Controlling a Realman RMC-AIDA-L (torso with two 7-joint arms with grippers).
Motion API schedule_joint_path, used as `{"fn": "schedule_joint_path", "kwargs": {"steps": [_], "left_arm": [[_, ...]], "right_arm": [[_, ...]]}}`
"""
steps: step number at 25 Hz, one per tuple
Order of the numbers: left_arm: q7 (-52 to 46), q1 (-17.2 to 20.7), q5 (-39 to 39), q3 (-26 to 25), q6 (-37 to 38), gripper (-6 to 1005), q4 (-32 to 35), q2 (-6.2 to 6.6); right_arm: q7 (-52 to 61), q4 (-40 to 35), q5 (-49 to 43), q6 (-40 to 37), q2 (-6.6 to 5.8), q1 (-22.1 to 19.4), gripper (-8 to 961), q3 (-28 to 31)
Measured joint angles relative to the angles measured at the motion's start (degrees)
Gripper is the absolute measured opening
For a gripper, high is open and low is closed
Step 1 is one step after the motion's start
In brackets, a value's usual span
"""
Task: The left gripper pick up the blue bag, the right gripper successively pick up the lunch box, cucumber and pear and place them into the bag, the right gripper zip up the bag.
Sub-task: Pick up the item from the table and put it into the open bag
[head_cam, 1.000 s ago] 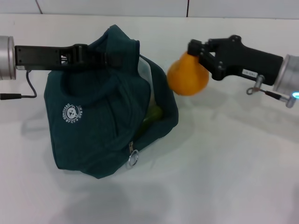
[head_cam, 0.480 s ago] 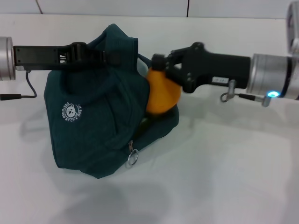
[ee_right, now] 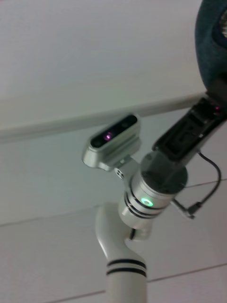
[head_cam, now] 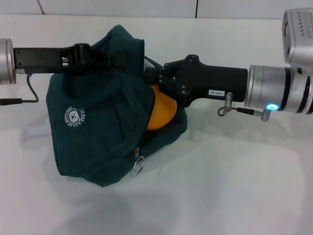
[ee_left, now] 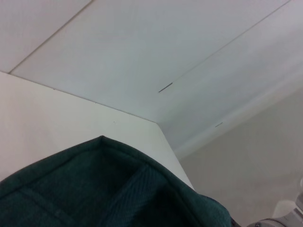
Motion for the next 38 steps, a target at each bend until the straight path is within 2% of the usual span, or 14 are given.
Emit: {"fn": "schedule_joint_path", "kwargs": {"steps": [3,11,21,23,29,33,38], "left_arm": [[-0.07,0.06,-0.03,0.0,0.0,39,0.0,0.0],[-0.21,0.04,-0.03,0.0,0.01,39,0.0,0.0],[-0.26,-0.05,-0.09,0.0,0.01,39,-0.09,0.03],[-0.27,0.06,-0.32,0.0,0.01,39,-0.09,0.11],[-0.36,0.49,-0.69,-0.01,0.01,39,-0.09,0.36],[-0.32,0.6,-0.77,-0.01,0.01,39,-0.08,0.43],[-0.28,0.57,-0.78,-0.01,0.01,39,0.03,0.44]], "right_arm": [[0.62,-0.88,2.59,0.49,0.0,-0.95,102,-1.38],[3.74,-1.85,2.69,1.94,0.0,-1.71,116,-2.81],[5.41,-2.58,4.25,2.44,0.0,-3.41,134,-2.7],[5.12,-4.05,4.36,2.45,0.0,-4.89,363,-2.38],[5.12,-8.58,4.37,2.61,-0.23,-12.44,603,2.31],[9.77,-7.95,4.39,2.28,-0.55,-15.79,635,6.96],[21.86,-3.35,4.25,3.42,-0.85,-15.86,676,8.95]]}}
